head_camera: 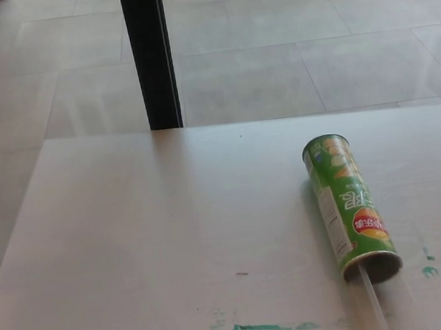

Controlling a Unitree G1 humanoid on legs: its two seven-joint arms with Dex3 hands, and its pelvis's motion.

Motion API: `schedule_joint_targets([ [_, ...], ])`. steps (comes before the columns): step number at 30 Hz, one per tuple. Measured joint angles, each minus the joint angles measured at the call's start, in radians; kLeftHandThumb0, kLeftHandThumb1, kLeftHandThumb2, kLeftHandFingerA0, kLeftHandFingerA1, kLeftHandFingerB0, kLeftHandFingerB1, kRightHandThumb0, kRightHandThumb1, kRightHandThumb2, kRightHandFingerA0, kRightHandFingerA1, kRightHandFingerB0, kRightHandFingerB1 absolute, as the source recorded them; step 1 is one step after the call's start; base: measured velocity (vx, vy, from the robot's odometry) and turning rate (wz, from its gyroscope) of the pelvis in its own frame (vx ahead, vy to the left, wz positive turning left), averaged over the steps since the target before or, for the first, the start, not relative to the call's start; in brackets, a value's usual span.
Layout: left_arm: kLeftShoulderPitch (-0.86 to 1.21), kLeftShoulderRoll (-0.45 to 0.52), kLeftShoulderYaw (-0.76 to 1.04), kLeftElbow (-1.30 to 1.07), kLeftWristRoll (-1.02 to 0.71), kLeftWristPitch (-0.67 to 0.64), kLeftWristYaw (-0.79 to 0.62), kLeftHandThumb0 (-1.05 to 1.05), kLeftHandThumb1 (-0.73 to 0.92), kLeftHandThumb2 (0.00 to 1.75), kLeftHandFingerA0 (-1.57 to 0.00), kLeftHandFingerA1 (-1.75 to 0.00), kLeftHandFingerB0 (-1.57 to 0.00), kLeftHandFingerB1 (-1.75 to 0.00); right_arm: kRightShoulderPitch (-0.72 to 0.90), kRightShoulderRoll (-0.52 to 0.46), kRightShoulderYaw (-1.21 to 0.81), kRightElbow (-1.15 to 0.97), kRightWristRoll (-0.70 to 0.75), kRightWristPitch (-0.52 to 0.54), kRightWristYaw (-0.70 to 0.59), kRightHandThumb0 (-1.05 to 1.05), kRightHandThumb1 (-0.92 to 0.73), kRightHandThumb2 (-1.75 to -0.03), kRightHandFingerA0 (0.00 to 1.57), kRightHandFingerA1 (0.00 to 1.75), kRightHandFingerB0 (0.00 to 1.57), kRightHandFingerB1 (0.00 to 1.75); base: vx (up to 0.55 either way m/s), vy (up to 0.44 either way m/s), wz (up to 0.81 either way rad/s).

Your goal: Use the finger on the right hand of the robot to pull out the chips tray kept inside a container in the middle of the desk

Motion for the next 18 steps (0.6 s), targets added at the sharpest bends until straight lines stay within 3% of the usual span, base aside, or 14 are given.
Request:
schedule_joint_targets([
  [3, 0.002, 0.0, 0.0, -0.002, 0.0, 0.0, 0.0, -0.24, 0.63, 0.58, -0.64, -0.72, -0.57, -0.6, 0.0, -0.001, 0.013, 0.004, 0.008, -0.004, -0.003, -0.2, -0.57, -0.57, 0.83, 1.06, 0.28, 0.47, 0.0, 0.0, 0.0],
  [18, -0.004, -0.002, -0.002, 0.01, 0.0, 0.0, 0.001, -0.24, 0.61, 0.61, -0.63, -0.73, -0.56, -0.62, 0.016, -0.02, 0.045, 0.014, 0.049, -0.022, 0.007, -0.21, -0.59, -0.57, 0.76, 0.98, 0.32, 0.5, 0.0, 0.0, 0.0],
])
